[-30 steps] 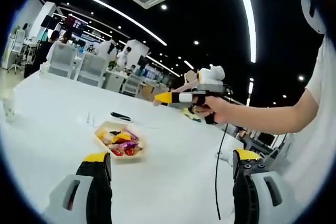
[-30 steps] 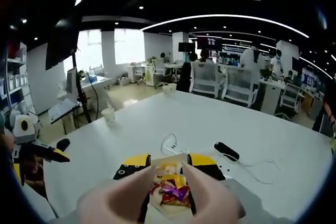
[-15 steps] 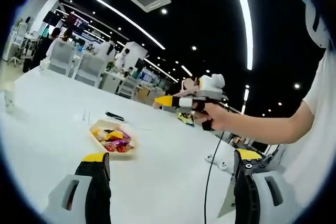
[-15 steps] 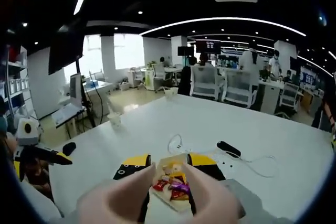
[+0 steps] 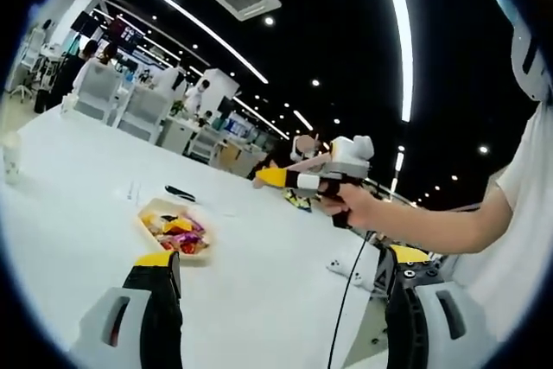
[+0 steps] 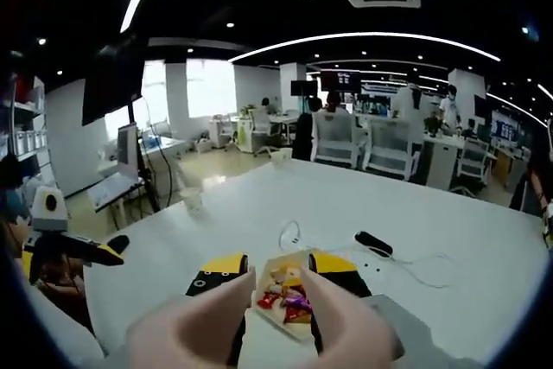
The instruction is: Place the target food into the container with the food tongs after gripping and lifting it, then release it inside without dropping or visibly crushing the food.
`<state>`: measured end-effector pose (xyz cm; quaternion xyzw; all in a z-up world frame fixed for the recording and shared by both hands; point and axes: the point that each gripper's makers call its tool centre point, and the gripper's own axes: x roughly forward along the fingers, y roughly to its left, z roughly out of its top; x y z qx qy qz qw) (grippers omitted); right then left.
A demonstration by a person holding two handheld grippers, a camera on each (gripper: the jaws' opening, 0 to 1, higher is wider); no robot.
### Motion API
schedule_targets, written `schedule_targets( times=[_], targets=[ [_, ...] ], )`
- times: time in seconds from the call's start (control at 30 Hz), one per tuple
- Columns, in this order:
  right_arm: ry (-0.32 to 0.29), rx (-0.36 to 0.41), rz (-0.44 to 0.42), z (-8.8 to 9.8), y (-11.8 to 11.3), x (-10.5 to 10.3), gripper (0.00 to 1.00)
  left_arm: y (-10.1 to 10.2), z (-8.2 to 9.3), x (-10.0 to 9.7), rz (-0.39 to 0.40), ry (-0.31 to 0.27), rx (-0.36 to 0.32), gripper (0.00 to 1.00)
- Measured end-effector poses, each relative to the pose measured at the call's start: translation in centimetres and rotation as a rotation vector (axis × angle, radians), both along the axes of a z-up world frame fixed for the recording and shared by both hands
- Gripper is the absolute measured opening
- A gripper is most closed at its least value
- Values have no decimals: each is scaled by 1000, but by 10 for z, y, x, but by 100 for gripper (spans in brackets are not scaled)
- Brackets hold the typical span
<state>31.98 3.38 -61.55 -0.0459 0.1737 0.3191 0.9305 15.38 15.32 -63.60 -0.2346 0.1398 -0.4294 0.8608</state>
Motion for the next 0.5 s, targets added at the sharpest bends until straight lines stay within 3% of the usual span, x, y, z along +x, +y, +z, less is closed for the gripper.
schedule_targets(
  times=[0.27, 0.5],
  targets=[
    [-4, 57, 10, 4, 5, -17, 28, -12, 5, -12, -24, -17, 28, 99],
    [6, 48, 22, 1, 2, -28, 28, -10, 2, -15, 9, -20, 10, 99]
  ],
)
